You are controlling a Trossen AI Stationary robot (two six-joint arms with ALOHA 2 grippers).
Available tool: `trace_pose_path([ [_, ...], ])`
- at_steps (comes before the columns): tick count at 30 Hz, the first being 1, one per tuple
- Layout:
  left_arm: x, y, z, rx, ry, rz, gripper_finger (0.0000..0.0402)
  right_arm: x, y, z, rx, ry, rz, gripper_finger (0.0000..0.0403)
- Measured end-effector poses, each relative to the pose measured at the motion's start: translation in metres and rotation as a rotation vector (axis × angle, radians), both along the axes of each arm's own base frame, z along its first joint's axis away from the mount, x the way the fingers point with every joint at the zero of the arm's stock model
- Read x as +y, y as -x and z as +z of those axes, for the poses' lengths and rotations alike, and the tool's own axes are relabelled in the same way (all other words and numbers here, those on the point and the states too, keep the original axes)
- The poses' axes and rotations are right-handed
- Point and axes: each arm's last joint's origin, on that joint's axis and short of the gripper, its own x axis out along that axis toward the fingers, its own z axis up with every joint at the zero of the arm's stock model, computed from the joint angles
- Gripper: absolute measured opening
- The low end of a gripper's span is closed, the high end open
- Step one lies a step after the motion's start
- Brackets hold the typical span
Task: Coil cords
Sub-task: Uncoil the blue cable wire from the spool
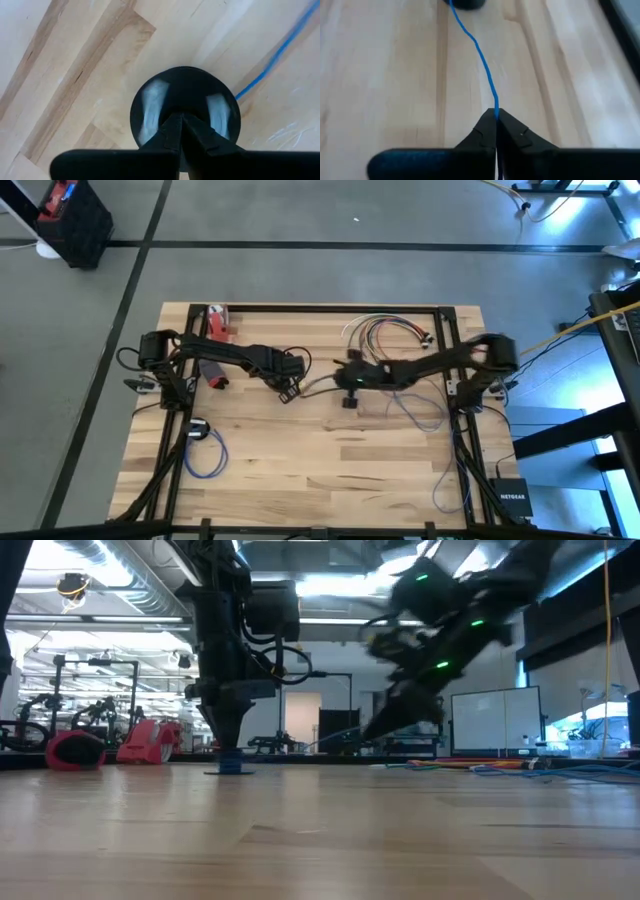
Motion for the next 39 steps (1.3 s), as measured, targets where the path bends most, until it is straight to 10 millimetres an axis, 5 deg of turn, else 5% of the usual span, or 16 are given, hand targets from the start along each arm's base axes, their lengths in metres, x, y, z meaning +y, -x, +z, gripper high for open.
trace_pose_path([
  [15,-0.001,0.000,0.000,0.003,0.002,0.005,0.0000,0.009,0.168,0.027,0.075,0.017,-0.404,0.0003],
  [21,-0.001,0.000,0.000,-0.002,0.001,0.006,0.0000,0.017,0.177,0.055,-0.179,-0.086,-0.350,0.0003],
  [28,-0.001,0.000,0.000,-0.005,0.001,0.006,0.0000,0.017,0.179,0.056,-0.202,-0.120,-0.370,0.0021],
  [39,-0.001,0.000,0.000,-0.005,0.001,0.006,0.0000,0.017,0.168,0.050,-0.189,-0.132,-0.373,0.0160],
])
